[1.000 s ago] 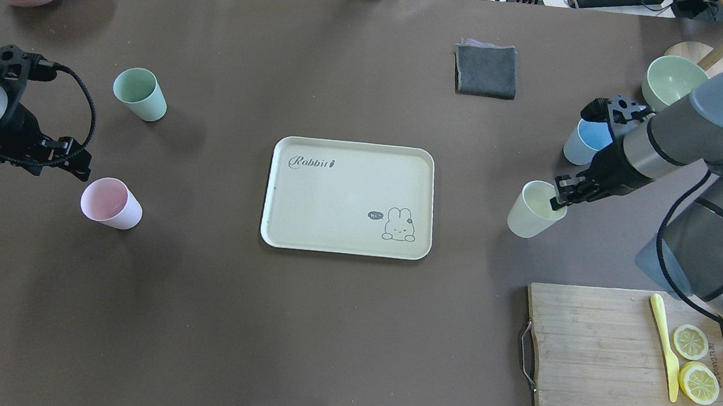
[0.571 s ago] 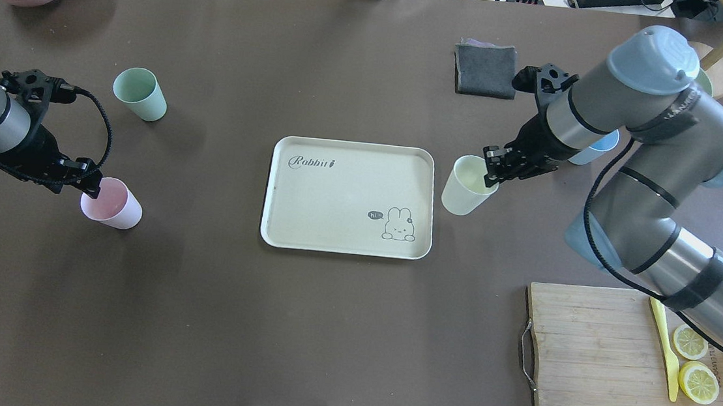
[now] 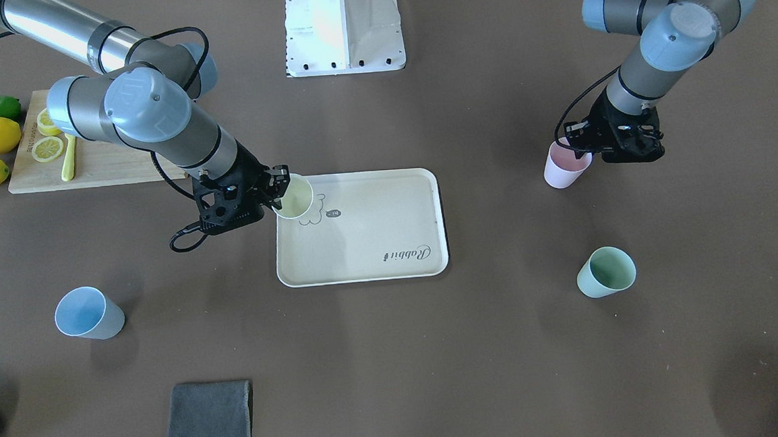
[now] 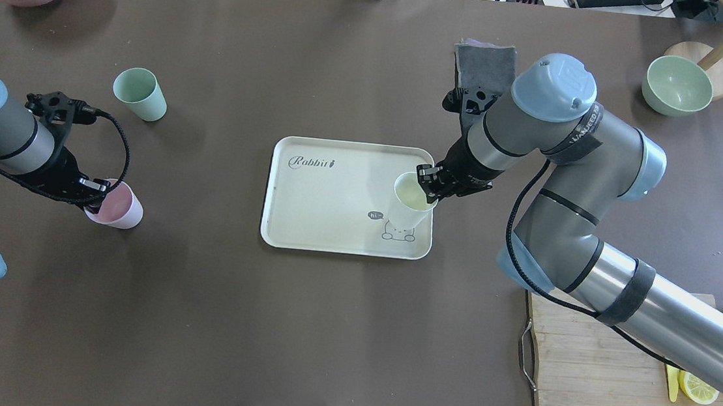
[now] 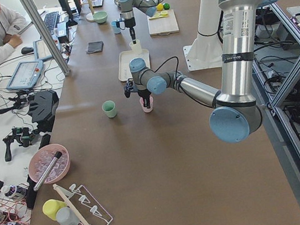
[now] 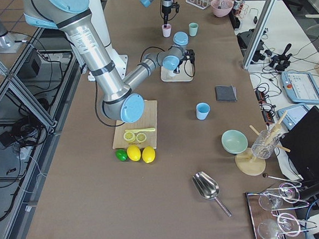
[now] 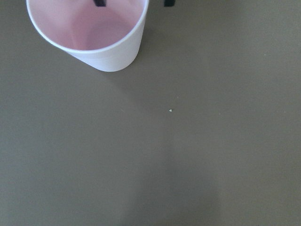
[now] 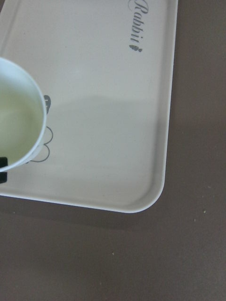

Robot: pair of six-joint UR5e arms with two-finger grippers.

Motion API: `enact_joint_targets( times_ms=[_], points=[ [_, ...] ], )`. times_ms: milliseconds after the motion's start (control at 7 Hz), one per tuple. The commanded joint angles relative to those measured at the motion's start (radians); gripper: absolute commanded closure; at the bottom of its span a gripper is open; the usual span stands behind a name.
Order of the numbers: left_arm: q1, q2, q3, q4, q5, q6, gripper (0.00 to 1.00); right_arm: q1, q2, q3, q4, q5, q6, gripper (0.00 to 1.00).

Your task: Place all cups on tray

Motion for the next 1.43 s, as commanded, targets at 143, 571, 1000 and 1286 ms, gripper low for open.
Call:
enact_joint_targets(
  times_ms=[143, 571, 1000, 1286],
  points=[
    [0.004, -0.093, 0.0, 0.023, -0.012, -0.061, 1.0, -0.018, 0.012, 0.007, -0.002, -0.065, 0.007, 0.0],
    [0.043, -0.366, 0.052, 0.218, -0.012, -0.189, 1.0, 0.105, -0.054, 0.094, -0.005, -0.005, -0.011, 0.0],
    [0.134, -0.546, 0.196, 0.201, -0.002, -0.355, 1.0, 0.354, -0.169, 0.044, -0.077, 0.112, -0.352, 0.0],
    [0.149, -0.588, 0.293, 0.131, 0.021, -0.371, 1.0, 0.442, -0.157, -0.06, -0.186, 0.112, -0.569, 0.0]
  ],
)
